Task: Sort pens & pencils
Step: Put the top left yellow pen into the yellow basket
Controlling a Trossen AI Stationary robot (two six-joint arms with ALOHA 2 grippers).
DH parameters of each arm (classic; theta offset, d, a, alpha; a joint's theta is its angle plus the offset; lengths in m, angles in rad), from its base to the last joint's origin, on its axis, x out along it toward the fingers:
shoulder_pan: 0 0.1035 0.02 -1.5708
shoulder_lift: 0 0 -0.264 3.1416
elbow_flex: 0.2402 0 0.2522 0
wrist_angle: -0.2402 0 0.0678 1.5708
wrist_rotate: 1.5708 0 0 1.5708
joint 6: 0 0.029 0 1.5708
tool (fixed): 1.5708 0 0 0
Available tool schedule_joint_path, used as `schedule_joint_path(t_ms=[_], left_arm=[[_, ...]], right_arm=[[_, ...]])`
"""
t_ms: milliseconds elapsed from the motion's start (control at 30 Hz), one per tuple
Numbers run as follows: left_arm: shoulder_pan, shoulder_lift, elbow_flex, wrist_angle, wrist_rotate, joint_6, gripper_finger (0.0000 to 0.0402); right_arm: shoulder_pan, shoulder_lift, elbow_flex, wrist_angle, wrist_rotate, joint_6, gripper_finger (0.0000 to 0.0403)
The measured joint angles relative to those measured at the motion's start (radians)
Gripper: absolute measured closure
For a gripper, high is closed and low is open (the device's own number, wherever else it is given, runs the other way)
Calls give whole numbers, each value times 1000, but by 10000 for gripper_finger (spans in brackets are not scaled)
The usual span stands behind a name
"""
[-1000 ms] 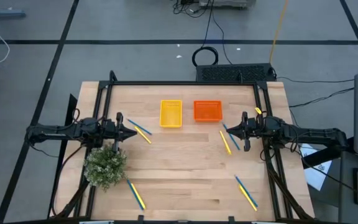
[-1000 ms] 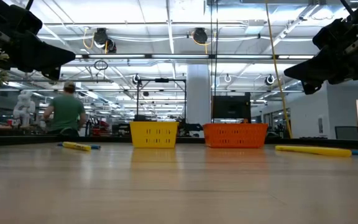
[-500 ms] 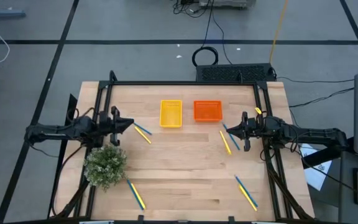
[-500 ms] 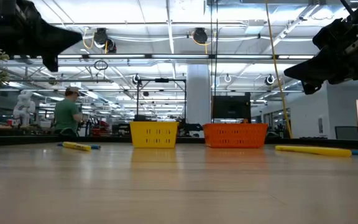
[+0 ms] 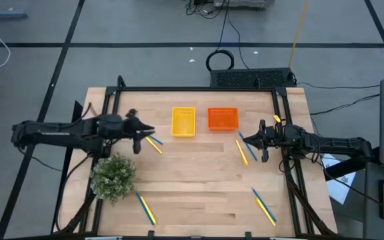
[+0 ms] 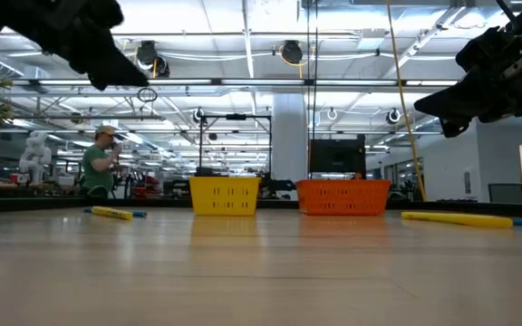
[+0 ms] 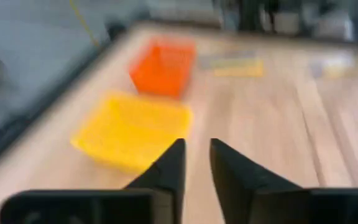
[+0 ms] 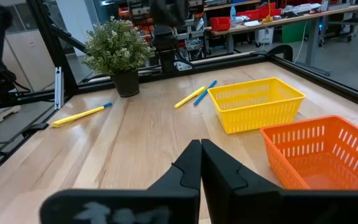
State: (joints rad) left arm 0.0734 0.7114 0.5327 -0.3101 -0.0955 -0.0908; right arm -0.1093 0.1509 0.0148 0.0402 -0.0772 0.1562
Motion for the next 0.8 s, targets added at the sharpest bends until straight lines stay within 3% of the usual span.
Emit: schedule_joint_path(t_ms=[133,200,467,800], left_arm=[[0,154,100,-199,144,-9,248],[-13,222,113,-261,163,-9,227],[-64,403,113,-254,64,48,198],[-69,457,113,-181,37,60,197]], right_arm=[[0,0,0,0,0,0,403],[0,0,0,0,0,0,403],[0,0,0,0,0,0,403],[0,0,0,0,0,0,403]])
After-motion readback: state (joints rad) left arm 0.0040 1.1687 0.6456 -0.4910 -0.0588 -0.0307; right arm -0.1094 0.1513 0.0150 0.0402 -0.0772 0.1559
